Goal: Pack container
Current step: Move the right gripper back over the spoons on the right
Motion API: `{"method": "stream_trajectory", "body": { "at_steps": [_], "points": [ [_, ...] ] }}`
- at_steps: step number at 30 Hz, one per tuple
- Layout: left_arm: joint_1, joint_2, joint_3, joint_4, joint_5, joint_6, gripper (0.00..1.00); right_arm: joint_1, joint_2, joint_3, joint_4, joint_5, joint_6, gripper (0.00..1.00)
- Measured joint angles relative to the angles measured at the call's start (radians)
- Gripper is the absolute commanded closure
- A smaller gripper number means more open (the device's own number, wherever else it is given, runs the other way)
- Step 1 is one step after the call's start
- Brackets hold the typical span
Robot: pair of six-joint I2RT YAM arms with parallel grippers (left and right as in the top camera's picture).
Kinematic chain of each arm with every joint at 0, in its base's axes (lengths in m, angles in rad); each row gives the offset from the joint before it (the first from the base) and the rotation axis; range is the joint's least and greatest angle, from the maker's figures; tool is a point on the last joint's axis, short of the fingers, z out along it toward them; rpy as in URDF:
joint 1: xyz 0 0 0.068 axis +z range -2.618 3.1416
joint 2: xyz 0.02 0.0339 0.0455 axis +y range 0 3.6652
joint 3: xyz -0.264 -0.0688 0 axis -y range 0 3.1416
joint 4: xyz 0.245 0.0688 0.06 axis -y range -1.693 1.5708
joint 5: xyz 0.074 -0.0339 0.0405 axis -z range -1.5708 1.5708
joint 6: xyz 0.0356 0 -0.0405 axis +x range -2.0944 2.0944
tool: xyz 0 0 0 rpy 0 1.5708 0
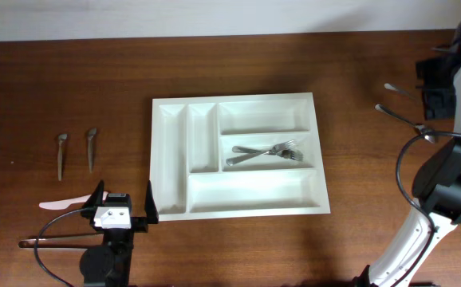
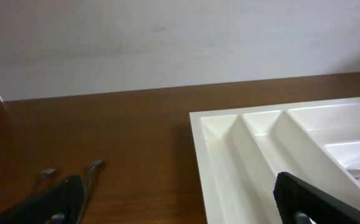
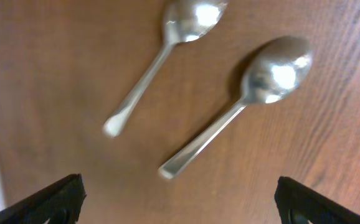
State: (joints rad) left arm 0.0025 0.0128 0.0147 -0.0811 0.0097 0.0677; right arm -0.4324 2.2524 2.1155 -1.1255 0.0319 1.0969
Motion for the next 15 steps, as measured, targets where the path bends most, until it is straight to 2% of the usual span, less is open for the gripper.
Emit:
{"method": "stream_trajectory", "body": {
  "at_steps": [15],
  "points": [
    [0.0, 0.0, 0.0, 0.0, 0.0, 0.0, 0.01, -0.011, 0.027, -0.005, -0.058, -0.021, 0.185, 0.03]
  ]
}}
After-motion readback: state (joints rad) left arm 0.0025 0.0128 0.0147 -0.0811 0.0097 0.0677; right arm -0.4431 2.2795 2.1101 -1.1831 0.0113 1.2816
